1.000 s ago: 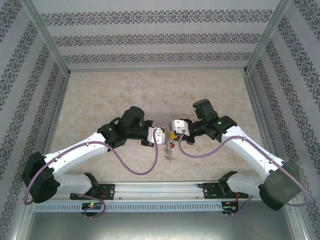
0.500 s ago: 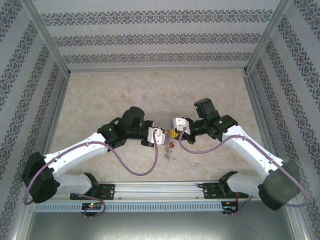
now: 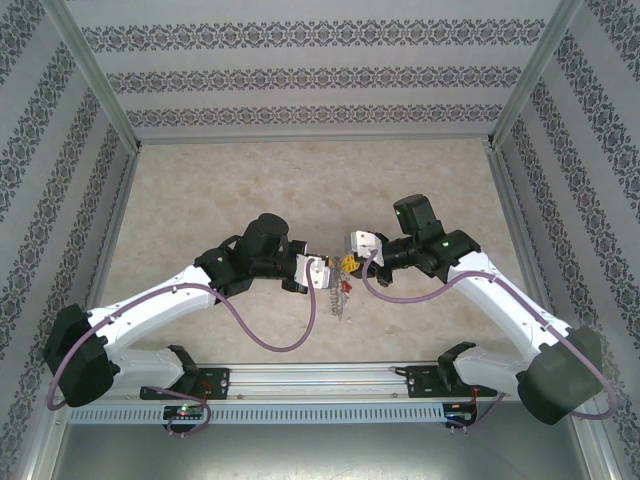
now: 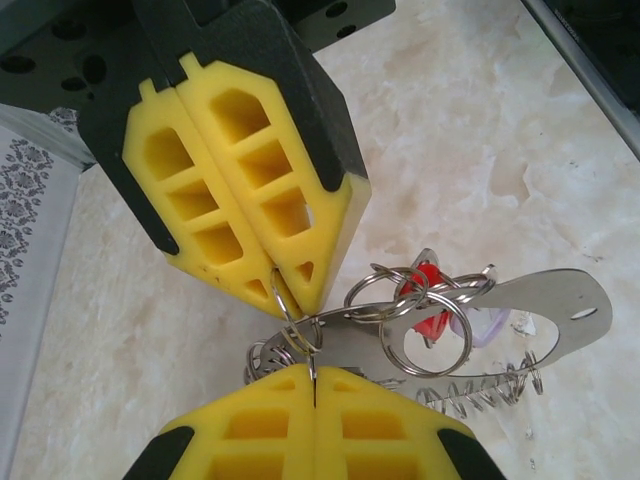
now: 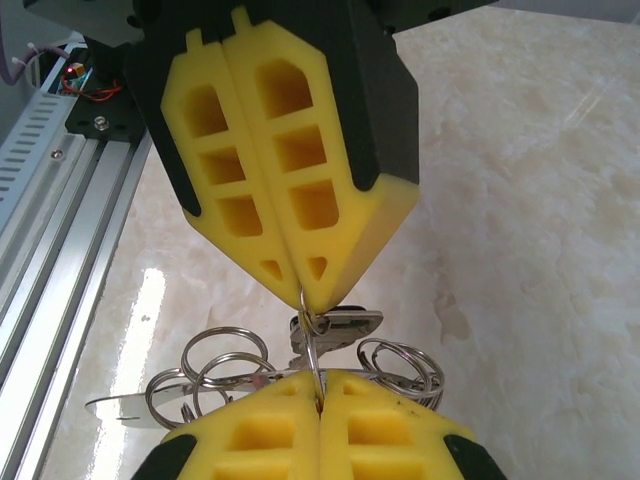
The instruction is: Put the keys on the keyring
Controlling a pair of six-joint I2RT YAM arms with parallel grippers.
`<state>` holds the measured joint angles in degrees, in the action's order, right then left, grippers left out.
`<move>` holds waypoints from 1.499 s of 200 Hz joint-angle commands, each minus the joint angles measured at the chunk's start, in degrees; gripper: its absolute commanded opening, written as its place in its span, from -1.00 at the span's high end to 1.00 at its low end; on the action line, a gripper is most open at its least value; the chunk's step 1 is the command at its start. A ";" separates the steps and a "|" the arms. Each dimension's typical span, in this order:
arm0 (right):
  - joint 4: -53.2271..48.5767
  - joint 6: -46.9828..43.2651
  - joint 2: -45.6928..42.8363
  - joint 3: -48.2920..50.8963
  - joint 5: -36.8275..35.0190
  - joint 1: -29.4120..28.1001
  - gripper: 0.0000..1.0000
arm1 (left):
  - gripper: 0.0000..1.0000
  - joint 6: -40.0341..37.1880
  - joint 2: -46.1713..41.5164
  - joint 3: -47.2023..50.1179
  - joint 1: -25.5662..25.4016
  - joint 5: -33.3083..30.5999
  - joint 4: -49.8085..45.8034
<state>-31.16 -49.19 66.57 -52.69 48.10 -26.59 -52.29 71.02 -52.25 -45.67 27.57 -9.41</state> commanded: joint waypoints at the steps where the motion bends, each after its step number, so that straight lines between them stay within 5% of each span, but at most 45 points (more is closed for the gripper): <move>1: 4.61 1.58 -1.53 -0.45 2.83 1.14 1.00 | 1.00 -0.17 -0.92 1.27 -0.91 1.51 -0.13; 122: 2.65 1.22 -0.66 -0.16 3.41 0.13 1.00 | 1.00 3.95 -3.04 0.48 -0.92 -0.85 4.06; 300: 2.24 2.66 1.55 -1.57 2.96 0.02 1.00 | 1.00 0.12 -1.37 -1.20 -2.29 -0.31 1.63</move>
<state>-30.26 -47.86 67.48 -52.66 49.19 -26.50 -50.00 69.54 -52.07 -46.17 26.22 -7.18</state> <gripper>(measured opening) 0.049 0.058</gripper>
